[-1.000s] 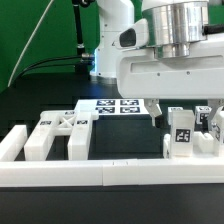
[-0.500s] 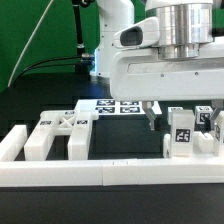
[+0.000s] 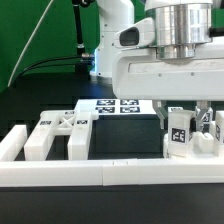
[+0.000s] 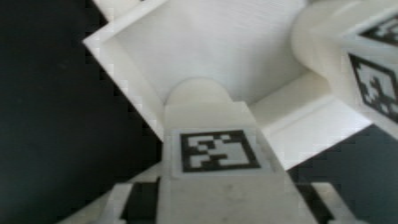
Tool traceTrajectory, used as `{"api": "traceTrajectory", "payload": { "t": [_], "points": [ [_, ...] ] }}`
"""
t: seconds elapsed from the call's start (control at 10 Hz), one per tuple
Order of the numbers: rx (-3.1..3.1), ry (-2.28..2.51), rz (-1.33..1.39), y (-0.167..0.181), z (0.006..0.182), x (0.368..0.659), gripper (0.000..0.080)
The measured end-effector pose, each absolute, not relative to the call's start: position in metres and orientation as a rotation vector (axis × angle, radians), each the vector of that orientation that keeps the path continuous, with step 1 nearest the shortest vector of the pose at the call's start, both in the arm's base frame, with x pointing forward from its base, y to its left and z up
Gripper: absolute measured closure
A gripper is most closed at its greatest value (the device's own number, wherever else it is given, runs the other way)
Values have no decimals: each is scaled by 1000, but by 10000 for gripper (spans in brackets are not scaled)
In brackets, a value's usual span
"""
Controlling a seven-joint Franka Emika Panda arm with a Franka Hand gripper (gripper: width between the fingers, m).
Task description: Assemble chair
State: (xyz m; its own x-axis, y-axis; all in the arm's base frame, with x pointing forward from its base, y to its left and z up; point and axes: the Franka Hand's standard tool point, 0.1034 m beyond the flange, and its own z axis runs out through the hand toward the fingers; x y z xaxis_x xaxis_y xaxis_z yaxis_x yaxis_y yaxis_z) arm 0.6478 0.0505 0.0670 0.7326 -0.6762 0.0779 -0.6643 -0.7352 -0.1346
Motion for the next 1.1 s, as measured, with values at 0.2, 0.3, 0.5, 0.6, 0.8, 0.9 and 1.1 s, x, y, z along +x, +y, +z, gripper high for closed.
{"api": "traceTrajectory", "payload": {
  "t": [0.2, 0.3, 0.5, 0.6, 0.8, 0.9, 1.1],
  "points": [
    [-2548, 1633, -134, 49, 67, 645, 512],
    [-2424, 1786, -115, 50, 67, 645, 512],
    [-2139, 2068, -63, 49, 66, 645, 512],
    [-2157, 2050, -66, 49, 66, 645, 512],
    [-2185, 2022, -69, 50, 66, 645, 512],
    [-2344, 1847, -93, 50, 67, 646, 302],
    [-2609, 1468, -124, 53, 66, 645, 180]
  ]
}}
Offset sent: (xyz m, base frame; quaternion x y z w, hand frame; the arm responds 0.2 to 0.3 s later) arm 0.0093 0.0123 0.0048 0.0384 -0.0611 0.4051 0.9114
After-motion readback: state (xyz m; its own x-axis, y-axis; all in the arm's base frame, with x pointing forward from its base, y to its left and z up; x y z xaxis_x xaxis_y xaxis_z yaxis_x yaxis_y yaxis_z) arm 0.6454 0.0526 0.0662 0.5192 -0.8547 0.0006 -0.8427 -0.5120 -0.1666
